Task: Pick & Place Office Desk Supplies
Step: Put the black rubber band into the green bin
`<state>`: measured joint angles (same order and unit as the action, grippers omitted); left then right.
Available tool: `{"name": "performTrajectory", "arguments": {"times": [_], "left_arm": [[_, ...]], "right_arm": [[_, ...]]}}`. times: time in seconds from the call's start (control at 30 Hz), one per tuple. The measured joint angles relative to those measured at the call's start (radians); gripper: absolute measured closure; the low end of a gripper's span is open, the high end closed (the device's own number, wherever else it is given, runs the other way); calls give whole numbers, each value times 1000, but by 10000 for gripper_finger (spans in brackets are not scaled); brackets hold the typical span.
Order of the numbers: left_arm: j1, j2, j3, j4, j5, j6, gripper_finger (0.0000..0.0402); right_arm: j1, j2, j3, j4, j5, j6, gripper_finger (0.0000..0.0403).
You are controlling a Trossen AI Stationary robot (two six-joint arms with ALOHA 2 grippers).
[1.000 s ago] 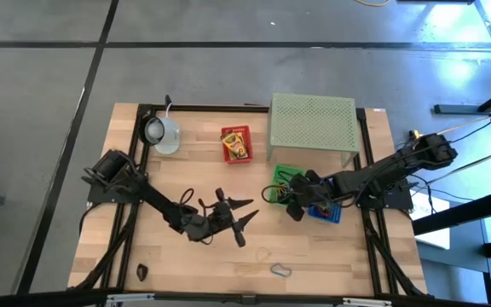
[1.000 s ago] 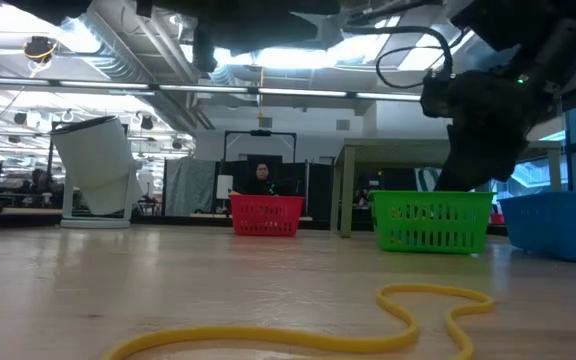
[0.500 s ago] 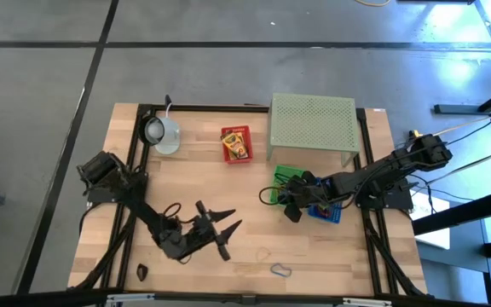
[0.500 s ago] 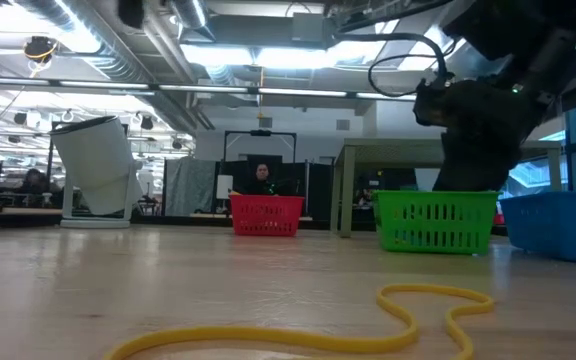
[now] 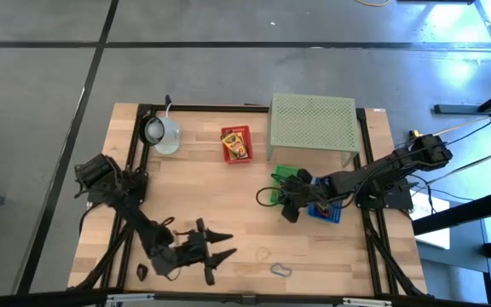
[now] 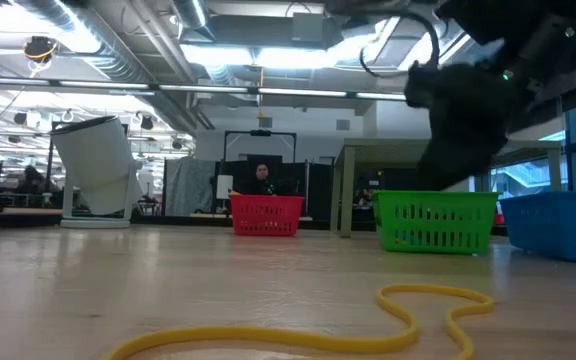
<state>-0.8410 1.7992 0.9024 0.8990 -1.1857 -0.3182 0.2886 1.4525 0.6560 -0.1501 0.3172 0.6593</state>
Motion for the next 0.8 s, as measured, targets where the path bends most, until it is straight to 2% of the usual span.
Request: {"name": "performTrajectory", "arguments": {"times": [0.17,0.27,0.43,0.53,0.67,0.8], "left_arm": [[62,0,0,-232,270,-284,208],[102,0,0,-389,477,-467,208],[172,-26,0,-679,985,-782,208],[190,-37,0,-838,1214,-950,208],[174,-55,0,-1049,1372,-1110,208],[142,-94,1,-1224,1451,-1275,208]], "right_arm": [[2,0,57,-10,-1,-83,185],[7,0,73,-11,-2,-99,181],[14,0,74,-35,-4,-102,185],[14,0,74,-48,-4,-101,186],[14,-1,74,-49,-16,-99,186],[14,-1,74,-49,-35,-129,186]]}}
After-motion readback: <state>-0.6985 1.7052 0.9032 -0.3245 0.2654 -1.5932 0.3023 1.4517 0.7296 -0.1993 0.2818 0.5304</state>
